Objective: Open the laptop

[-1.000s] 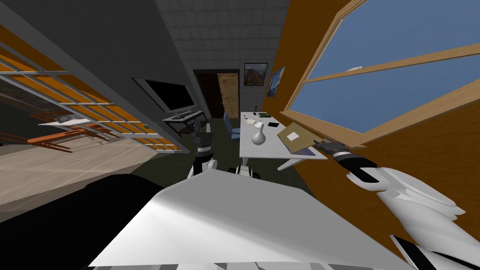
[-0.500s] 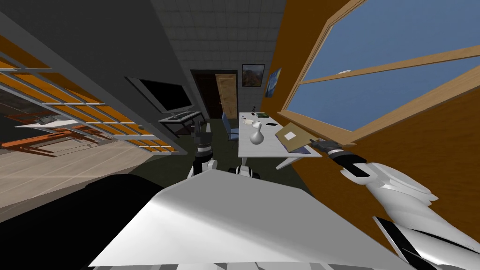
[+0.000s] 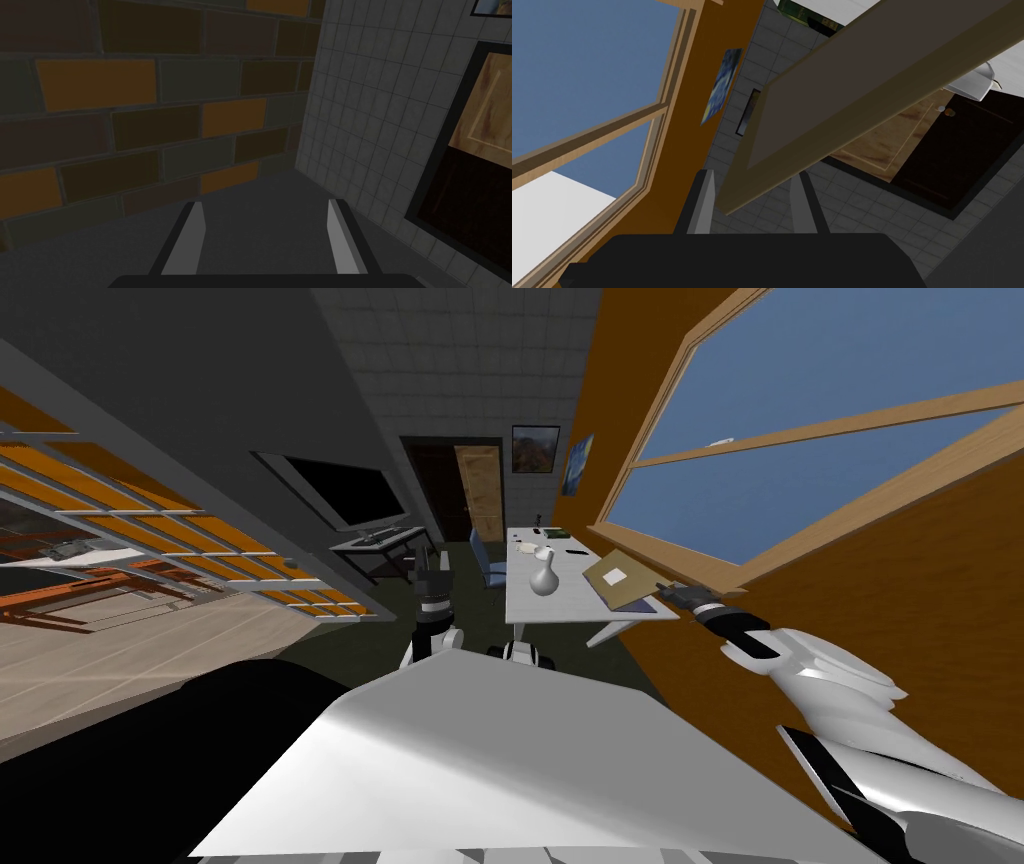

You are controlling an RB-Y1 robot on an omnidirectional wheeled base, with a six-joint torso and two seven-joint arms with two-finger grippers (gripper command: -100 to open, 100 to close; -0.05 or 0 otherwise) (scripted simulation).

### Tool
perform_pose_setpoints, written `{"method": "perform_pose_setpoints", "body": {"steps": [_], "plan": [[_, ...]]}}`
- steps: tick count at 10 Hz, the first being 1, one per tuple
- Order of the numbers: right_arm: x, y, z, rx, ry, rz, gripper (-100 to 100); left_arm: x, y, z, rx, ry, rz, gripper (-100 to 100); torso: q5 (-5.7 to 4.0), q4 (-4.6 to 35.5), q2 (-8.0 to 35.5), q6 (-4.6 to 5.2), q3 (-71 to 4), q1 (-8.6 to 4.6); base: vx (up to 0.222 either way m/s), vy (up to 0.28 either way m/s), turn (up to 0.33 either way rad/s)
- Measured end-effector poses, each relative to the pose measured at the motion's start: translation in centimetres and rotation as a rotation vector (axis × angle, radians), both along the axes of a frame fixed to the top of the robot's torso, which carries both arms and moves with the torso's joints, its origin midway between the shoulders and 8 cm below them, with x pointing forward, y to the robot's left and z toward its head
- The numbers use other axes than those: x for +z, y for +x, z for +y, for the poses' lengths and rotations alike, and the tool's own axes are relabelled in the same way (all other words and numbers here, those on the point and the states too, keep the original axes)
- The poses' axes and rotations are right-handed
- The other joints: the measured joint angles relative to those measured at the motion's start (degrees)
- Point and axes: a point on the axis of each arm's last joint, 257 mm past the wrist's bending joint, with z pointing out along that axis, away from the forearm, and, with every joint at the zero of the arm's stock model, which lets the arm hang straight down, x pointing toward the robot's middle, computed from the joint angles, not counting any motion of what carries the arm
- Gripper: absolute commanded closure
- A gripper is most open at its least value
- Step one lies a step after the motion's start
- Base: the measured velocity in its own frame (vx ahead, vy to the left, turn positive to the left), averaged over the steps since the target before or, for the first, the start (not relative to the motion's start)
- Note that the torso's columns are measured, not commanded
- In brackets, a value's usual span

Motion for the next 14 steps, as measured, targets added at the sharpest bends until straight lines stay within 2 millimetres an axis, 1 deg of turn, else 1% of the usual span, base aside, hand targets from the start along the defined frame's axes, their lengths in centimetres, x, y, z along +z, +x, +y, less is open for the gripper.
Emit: {"method": "perform_pose_setpoints", "body": {"steps": [1, 2, 3, 6, 8, 10, 12, 14], "plan": [[-0.1, 0.7, 0.3, 0.010, 0.018, 0.005, 100, 0.0, 0.0, 0.0, 0.000, 0.000, 0.000, 0, 0.10, 0.1, 0.0, 0.02, 0.0, -0.03, 0.002, -0.016, -0.054], [-0.2, 0.9, 0.3, 0.013, 0.032, 0.011, 100, 0.0, 0.0, 0.0, 0.000, 0.000, 0.000, 0, 0.07, 0.1, 0.1, 0.08, 0.0, -0.01, 0.002, -0.022, -0.133], [-0.3, 1.7, 0.9, 0.024, 0.052, 0.017, 100, 0.0, 0.0, 0.0, 0.000, 0.000, 0.000, 0, 0.14, 0.1, 0.1, 0.06, 0.0, -0.02, 0.006, -0.024, -0.052], [-0.6, 2.9, 2.1, 0.047, 0.092, 0.035, 100, 0.0, 0.0, 0.0, 0.000, 0.000, 0.000, 0, 0.21, 0.2, 0.2, 0.02, 0.1, 0.19, 0.001, -0.020, -0.052], [-0.5, 2.9, 1.7, 0.040, 0.101, 0.038, 100, 0.0, 0.0, 0.0, 0.000, 0.000, 0.000, 0, 0.35, 0.3, 0.3, 0.06, 0.1, 0.27, -0.011, -0.049, 0.031], [-1.9, 2.6, 1.8, 0.020, 0.183, 0.048, 100, 0.0, 0.0, 0.0, 0.000, 0.000, 0.000, 0, 0.10, 0.2, 0.2, -0.06, 0.1, -0.16, -0.034, -0.119, 0.095], [-2.9, 2.7, 2.1, 0.015, 0.235, 0.057, 100, 0.0, 0.0, 0.0, 0.000, 0.000, 0.000, 0, 0.15, 0.1, 0.0, 0.08, 0.0, 0.04, 0.001, -0.073, 0.035], [-3.2, 2.6, 2.1, 0.011, 0.256, 0.066, 100, 0.0, 0.0, 0.0, 0.000, 0.000, 0.000, 0, 0.35, 0.2, 0.1, -0.02, 0.1, 0.40, 0.004, -0.010, -0.010]]}}
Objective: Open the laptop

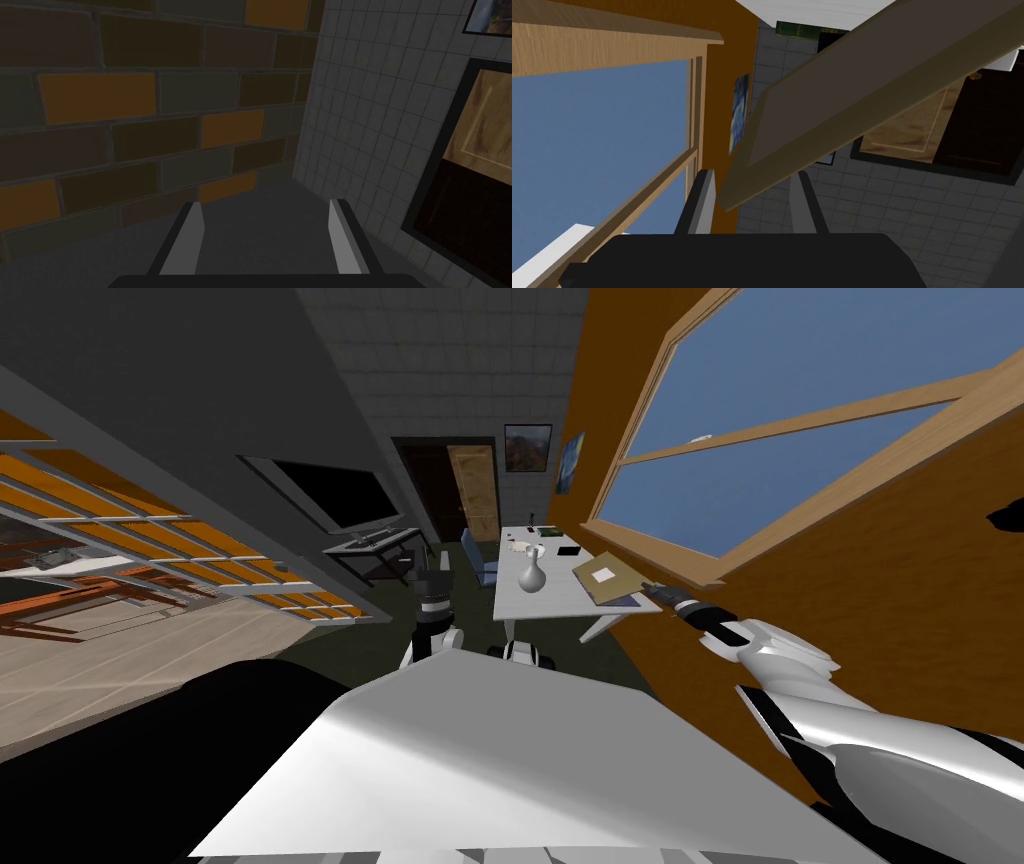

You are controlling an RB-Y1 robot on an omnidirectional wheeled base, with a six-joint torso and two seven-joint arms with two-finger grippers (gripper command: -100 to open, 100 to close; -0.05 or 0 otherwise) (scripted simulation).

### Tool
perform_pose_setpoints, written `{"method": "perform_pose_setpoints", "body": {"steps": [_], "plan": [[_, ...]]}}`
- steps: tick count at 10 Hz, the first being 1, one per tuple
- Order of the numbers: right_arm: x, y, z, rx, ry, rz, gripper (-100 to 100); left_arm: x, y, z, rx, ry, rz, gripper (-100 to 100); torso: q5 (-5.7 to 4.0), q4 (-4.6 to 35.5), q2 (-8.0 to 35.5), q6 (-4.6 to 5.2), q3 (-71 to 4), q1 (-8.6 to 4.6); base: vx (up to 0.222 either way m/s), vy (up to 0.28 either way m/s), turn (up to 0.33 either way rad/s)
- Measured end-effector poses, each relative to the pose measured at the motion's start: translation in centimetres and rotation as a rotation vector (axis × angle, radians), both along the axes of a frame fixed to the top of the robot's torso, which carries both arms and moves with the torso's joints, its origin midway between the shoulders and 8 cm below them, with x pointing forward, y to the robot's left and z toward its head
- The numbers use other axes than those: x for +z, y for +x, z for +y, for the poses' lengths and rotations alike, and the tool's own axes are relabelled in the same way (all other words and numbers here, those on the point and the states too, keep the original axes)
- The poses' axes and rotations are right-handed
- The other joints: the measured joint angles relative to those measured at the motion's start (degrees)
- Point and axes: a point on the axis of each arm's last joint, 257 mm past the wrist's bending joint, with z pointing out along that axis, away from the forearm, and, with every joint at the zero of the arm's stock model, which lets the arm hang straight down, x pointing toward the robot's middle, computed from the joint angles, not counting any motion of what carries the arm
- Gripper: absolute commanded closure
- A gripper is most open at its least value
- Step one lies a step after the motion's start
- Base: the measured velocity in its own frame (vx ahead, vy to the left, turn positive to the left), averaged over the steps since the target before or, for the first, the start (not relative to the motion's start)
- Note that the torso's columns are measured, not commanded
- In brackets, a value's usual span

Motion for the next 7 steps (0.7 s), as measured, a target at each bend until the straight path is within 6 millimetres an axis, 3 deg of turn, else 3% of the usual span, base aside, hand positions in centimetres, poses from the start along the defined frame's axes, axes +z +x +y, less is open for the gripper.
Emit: {"method": "perform_pose_setpoints", "body": {"steps": [2, 6, 7], "plan": [[-0.4, -0.4, 0.0, -0.009, 0.018, 0.009, 100, 0.0, 0.0, 0.0, 0.000, 0.000, 0.000, 0, 0.05, 0.1, 0.2, -0.16, 0.1, 0.10, -0.009, -0.059, 0.057], [-3.5, -1.4, 0.9, -0.039, 0.161, 0.050, 100, 0.0, 0.0, 0.0, 0.000, 0.000, 0.000, 0, -0.10, 0.0, 0.1, -0.18, 0.1, -0.02, -0.022, -0.107, 0.088], [-3.8, -0.8, 1.6, -0.037, 0.186, 0.051, -100, 0.0, 0.0, 0.0, 0.000, 0.000, 0.000, 0, 0.09, 0.1, 0.1, -0.13, 0.1, 0.14, -0.015, -0.008, 0.019]]}}
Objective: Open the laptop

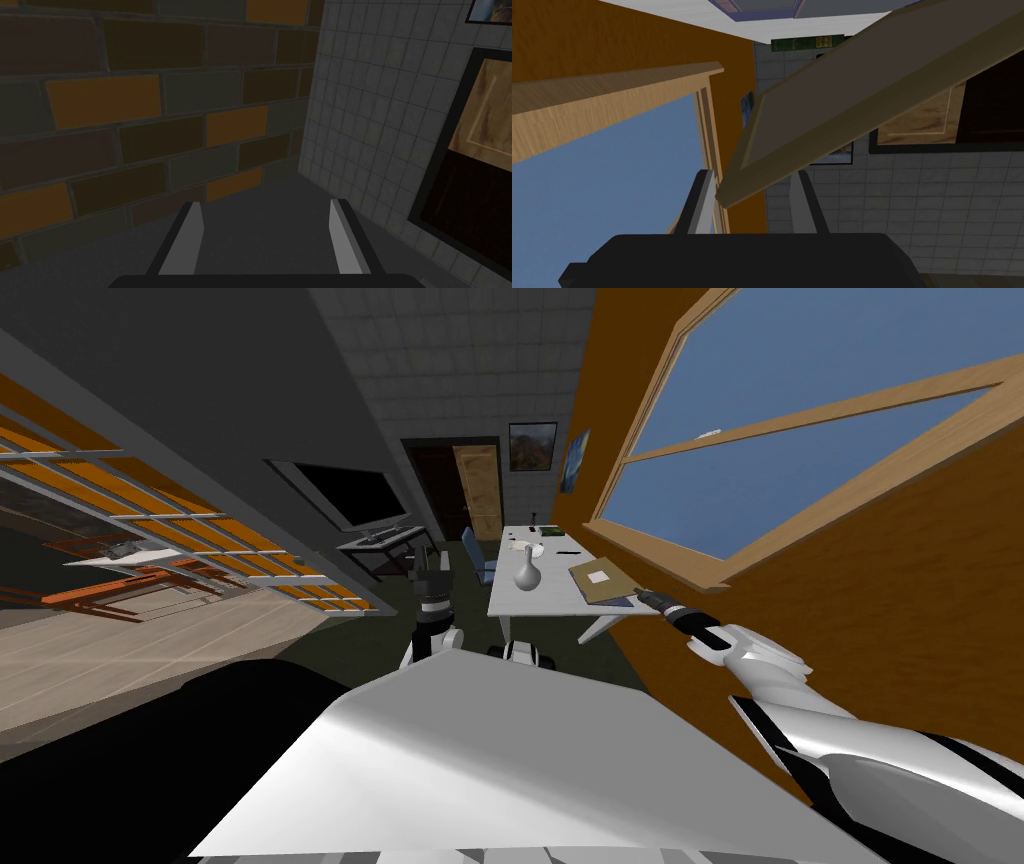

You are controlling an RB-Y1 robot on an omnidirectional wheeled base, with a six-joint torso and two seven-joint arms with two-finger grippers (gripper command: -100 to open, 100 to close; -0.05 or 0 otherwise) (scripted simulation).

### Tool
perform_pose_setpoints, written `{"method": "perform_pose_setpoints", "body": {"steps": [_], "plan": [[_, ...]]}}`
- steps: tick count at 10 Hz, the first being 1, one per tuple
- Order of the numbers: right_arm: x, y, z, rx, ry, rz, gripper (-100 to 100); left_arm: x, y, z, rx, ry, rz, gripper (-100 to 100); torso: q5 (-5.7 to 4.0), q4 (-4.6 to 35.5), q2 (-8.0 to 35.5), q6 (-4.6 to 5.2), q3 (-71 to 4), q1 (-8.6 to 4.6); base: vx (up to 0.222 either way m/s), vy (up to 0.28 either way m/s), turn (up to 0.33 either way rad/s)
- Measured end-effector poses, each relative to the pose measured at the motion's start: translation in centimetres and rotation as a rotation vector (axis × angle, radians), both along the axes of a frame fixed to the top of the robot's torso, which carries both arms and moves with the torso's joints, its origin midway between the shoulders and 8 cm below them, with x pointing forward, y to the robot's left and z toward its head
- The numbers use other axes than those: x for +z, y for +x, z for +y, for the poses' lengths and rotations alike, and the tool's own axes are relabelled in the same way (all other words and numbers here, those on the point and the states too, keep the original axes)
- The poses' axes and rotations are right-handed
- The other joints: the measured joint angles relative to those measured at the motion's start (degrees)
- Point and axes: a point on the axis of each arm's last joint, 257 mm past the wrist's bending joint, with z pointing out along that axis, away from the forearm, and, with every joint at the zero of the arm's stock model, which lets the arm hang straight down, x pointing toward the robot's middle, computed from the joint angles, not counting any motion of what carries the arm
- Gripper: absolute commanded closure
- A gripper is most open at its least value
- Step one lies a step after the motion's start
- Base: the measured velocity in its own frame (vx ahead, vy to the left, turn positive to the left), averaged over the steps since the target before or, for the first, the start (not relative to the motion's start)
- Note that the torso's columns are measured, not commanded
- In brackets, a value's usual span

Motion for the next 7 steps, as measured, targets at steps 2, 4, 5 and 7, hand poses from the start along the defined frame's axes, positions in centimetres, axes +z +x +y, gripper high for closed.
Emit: {"method": "perform_pose_setpoints", "body": {"steps": [2, 4, 5, 7], "plan": [[1.3, 0.0, -0.9, -0.001, -0.002, -0.001, -100, 0.0, 0.0, 0.0, 0.000, 0.000, 0.000, 0, 0.26, 0.3, 0.4, 0.37, 0.2, 0.16, -0.003, 0.050, 0.013], [2.9, 0.0, -2.1, -0.009, -0.003, -0.001, -100, 0.0, 0.0, 0.0, 0.000, 0.000, 0.000, 0, 0.21, 0.3, 0.6, 0.42, 0.4, -0.08, -0.003, 0.059, 0.017], [3.6, -0.2, -2.7, -0.012, -0.003, -0.001, -100, 0.0, 0.0, 0.0, 0.000, 0.000, 0.000, 0, 0.16, 0.3, 0.6, 0.43, 0.4, -0.21, -0.006, 0.047, 0.013], [5.1, -0.5, -3.8, -0.015, -0.003, 0.000, -100, 0.0, 0.0, 0.0, 0.000, 0.000, 0.000, 0, 0.14, 0.3, 0.5, 0.43, 0.3, -0.26, -0.006, 0.022, 0.004]]}}
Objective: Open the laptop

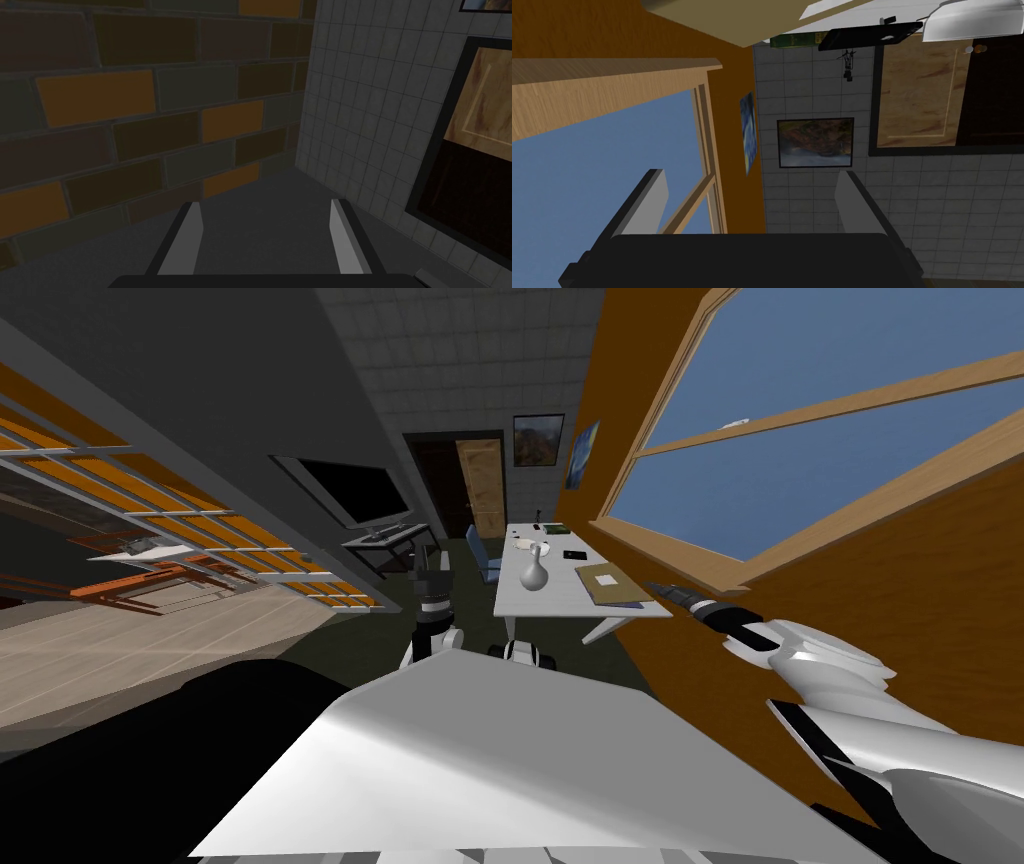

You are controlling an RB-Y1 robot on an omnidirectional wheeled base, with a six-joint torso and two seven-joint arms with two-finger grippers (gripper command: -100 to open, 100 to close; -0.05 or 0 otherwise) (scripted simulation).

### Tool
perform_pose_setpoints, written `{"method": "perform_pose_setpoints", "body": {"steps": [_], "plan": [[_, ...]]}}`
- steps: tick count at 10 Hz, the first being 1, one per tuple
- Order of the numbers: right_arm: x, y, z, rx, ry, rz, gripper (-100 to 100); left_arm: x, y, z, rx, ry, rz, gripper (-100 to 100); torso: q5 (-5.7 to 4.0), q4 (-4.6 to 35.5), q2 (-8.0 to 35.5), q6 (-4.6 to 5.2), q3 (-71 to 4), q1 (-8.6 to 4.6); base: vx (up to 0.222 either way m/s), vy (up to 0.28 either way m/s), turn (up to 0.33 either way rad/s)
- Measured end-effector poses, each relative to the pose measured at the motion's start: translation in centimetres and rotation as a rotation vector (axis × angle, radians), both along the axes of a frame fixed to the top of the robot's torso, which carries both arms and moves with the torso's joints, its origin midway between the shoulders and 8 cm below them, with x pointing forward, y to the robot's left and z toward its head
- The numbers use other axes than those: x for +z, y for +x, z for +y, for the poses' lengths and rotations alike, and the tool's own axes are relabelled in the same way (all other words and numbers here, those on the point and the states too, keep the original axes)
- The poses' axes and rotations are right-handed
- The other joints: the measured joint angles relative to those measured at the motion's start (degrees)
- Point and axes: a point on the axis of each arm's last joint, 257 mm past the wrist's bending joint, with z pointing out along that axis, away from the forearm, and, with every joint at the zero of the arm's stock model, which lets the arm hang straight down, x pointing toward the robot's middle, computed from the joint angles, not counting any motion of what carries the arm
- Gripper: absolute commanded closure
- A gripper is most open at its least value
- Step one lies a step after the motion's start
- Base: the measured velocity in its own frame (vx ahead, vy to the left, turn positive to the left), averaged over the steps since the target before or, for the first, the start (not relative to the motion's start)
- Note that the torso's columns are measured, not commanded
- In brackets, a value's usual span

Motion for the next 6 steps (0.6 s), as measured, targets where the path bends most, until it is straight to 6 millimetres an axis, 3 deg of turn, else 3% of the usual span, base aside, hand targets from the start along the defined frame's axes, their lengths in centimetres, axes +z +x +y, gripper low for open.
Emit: {"method": "perform_pose_setpoints", "body": {"steps": [1, 6], "plan": [[0.09, 0.00, -0.04, -0.001, 0.003, 0.000, 0, 0.00, 0.00, 0.00, 0.000, 0.000, 0.000, 0, -0.01, 0.0, 0.0, -0.01, 0.0, -0.01, 0.000, 0.000, 0.000], [0.08, 0.00, -0.03, -0.001, 0.002, 0.000, 0, 0.00, 0.00, 0.00, 0.000, 0.000, 0.000, 0, 0.04, 0.0, 0.0, -0.01, 0.0, 0.11, 0.000, 0.000, 0.000]]}}
